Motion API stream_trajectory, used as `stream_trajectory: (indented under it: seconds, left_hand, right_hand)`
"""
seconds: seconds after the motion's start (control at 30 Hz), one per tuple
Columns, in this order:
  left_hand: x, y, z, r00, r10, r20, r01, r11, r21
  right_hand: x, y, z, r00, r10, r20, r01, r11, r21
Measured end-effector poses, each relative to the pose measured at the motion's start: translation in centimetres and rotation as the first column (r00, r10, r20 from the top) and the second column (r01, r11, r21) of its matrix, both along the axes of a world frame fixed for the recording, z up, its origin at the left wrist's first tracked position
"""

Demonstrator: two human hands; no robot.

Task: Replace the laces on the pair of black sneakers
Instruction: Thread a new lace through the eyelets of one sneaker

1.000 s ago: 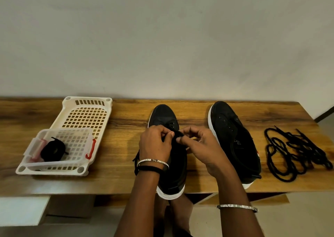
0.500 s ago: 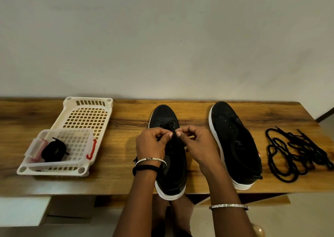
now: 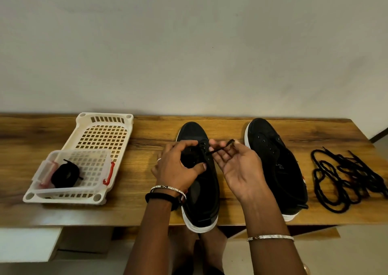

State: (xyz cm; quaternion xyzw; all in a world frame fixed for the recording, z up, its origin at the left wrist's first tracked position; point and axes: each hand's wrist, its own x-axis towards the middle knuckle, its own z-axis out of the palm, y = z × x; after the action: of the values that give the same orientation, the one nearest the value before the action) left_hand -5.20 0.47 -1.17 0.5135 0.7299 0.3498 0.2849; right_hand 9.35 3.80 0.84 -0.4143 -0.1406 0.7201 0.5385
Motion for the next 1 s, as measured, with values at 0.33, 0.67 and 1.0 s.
stream_trajectory:
  seconds: [0.33, 0.67, 1.0]
  left_hand:
    - [-0.9, -0.5, 0.7, 0.996, 0.083, 0.008, -0.081, 0.986, -0.145]
    - [-1.2, -0.5, 0.7, 0.996, 0.083, 0.042, -0.075, 0.984, -0.159]
    - [-1.2, -0.5, 0.3, 0.994, 0.063, 0.087, -0.046, 0.981, -0.190]
  right_hand:
    - [2.3, -0.1, -0.5, 0.615, -0.031, 0.788, -0.233, 0.947, 0.219]
    - [2.1, -0.5, -0.3, 0.605, 0.144, 0.783, -0.430, 0.886, 0.170]
    - [3.7, 0.0, 1.1, 0.999, 0.042, -0.031, -0.038, 0.990, 0.137]
